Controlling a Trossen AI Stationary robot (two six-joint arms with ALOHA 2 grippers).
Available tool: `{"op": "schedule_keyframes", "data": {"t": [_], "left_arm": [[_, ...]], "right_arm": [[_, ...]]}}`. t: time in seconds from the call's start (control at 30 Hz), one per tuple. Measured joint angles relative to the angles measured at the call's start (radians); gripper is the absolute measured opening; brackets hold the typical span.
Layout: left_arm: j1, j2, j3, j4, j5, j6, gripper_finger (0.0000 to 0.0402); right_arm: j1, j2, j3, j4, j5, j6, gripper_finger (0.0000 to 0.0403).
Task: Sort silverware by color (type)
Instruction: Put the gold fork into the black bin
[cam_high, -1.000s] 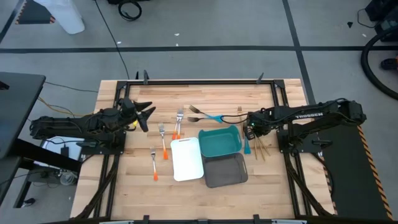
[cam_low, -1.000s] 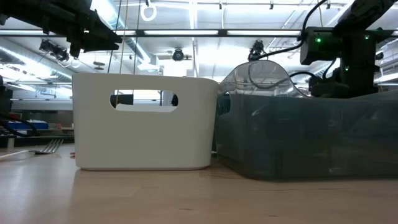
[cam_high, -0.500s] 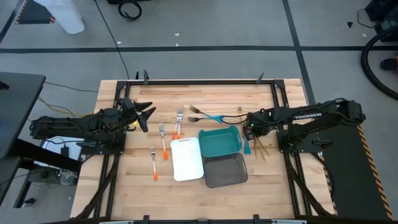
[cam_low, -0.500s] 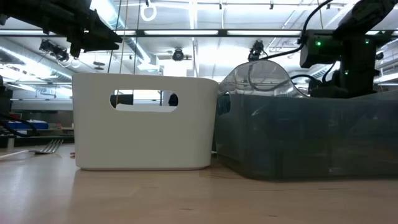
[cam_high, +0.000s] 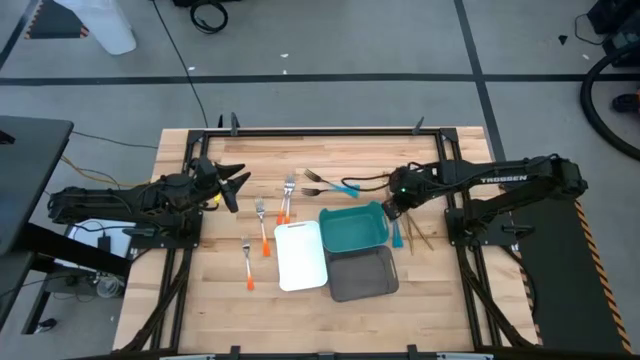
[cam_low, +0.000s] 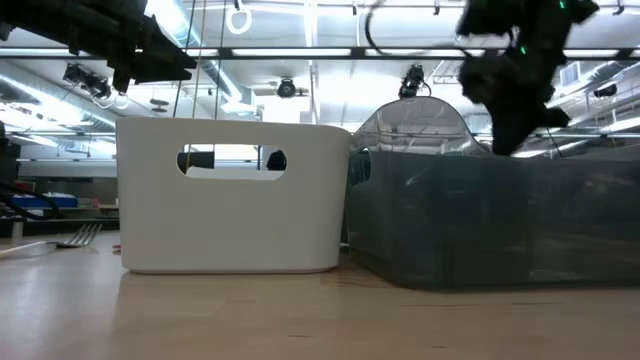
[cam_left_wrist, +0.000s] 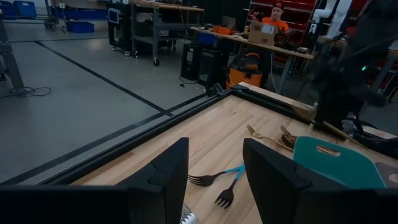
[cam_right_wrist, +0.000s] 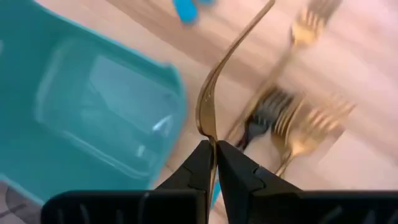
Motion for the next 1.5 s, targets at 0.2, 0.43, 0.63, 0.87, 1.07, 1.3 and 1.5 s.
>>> {"op": "schedule_keyframes", "data": {"t": [0.2,0.43,0.63,0.87,1.07,1.3,1.5], "left_arm": [[0.000,0.000,0.000,0.000,0.000,-0.006,0.0160],[0.000,0.000,0.000,-0.009,0.000,-0.008,0.0160],[0.000,0.000,0.000,-0.032,0.020,-0.034,0.0160],[0.000,0.000,0.000,-0.032,0.053,-0.048,0.0160],[0.000,0.000,0.000,-0.023,0.054,-0.048,0.0160],[0.000,0.000,0.000,-0.020,0.053,-0.051,0.0160],[0.000,0.000,0.000,-0.019,0.053,-0.051,0.0160]], "right_arm": [[0.062,0.130,0.211,-0.083,0.071,-0.087,0.0032],[0.148,0.323,0.465,-0.146,0.125,-0.226,0.0032],[0.234,0.431,0.606,-0.141,0.114,-0.336,0.0032],[0.332,0.515,0.651,-0.103,0.030,-0.254,0.0032],[0.411,0.604,0.651,-0.063,-0.032,-0.175,0.0032],[0.472,0.651,0.649,-0.064,-0.028,-0.145,0.0032],[0.493,0.650,0.644,-0.062,0.031,-0.140,0.0032]]}}
